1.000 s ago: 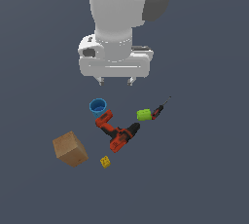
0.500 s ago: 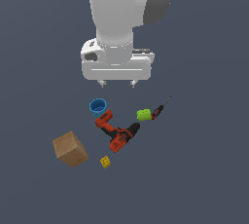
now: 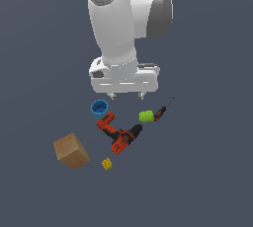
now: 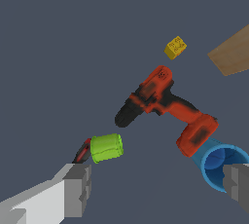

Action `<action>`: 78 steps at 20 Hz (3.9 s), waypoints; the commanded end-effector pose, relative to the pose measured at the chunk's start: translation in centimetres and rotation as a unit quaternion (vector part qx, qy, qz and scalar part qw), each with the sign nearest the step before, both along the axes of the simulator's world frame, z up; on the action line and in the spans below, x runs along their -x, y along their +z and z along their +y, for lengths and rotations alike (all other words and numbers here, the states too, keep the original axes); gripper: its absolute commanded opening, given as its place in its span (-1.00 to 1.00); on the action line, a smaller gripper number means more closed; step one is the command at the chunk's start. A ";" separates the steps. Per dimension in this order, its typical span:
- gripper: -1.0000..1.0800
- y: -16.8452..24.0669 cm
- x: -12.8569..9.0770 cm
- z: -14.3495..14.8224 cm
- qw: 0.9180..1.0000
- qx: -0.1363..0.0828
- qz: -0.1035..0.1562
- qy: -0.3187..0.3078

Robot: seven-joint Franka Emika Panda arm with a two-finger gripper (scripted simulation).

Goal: Pick up a designated object from a clutter of objects.

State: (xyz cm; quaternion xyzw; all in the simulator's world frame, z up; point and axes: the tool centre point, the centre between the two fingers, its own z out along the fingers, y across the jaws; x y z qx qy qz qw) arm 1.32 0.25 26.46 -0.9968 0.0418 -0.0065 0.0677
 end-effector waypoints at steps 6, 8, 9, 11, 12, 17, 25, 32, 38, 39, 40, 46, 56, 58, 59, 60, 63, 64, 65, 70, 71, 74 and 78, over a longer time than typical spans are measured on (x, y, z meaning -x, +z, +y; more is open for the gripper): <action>1.00 -4.2 -1.5 2.1 0.996 -0.067 -0.010 -0.059; 1.00 -5.3 -1.9 2.5 0.993 -0.083 -0.012 -0.077; 1.00 -5.9 -2.0 2.7 0.992 -0.091 -0.013 -0.087; 1.00 -7.1 -2.3 3.0 0.989 -0.105 -0.014 -0.107; 1.00 -7.6 -2.5 3.1 0.987 -0.112 -0.015 -0.118; 1.00 -10.6 -2.9 3.5 0.974 -0.142 -0.017 -0.173; 1.00 -15.5 -2.8 3.4 0.947 -0.174 -0.016 -0.269; 1.00 -18.9 -2.1 3.0 0.924 -0.183 -0.011 -0.336; 1.00 -20.5 -1.5 2.7 0.911 -0.185 -0.008 -0.368; 1.00 -20.7 -1.5 2.7 0.910 -0.184 -0.008 -0.371; 1.00 -20.8 -1.4 2.6 0.909 -0.184 -0.007 -0.373; 1.00 -21.0 -1.4 2.7 0.909 -0.184 -0.007 -0.374; 1.00 -23.4 -2.0 3.7 0.908 -0.184 -0.007 -0.376; 1.00 -23.6 -2.0 3.8 0.908 -0.184 -0.007 -0.377; 1.00 -23.6 -2.1 3.8 0.908 -0.184 -0.007 -0.377; 1.00 -23.6 -2.1 3.8 0.908 -0.184 -0.007 -0.376; -1.00 -23.6 -2.1 3.8 0.908 -0.184 -0.007 -0.376; -1.00 -23.6 -2.1 3.8 0.908 -0.184 -0.007 -0.376; -1.00 -23.6 -2.1 3.8 0.908 -0.184 -0.007 -0.376; -1.00 -23.6 -2.1 3.8 0.908 -0.184 -0.007 -0.376; -1.00 -23.6 -2.1 3.8 0.908 -0.184 -0.007 -0.376; -1.00 -22.9 -2.5 3.7 0.908 -0.186 -0.012 -0.376; -1.00 -22.3 -2.2 3.6 0.908 -0.186 -0.012 -0.376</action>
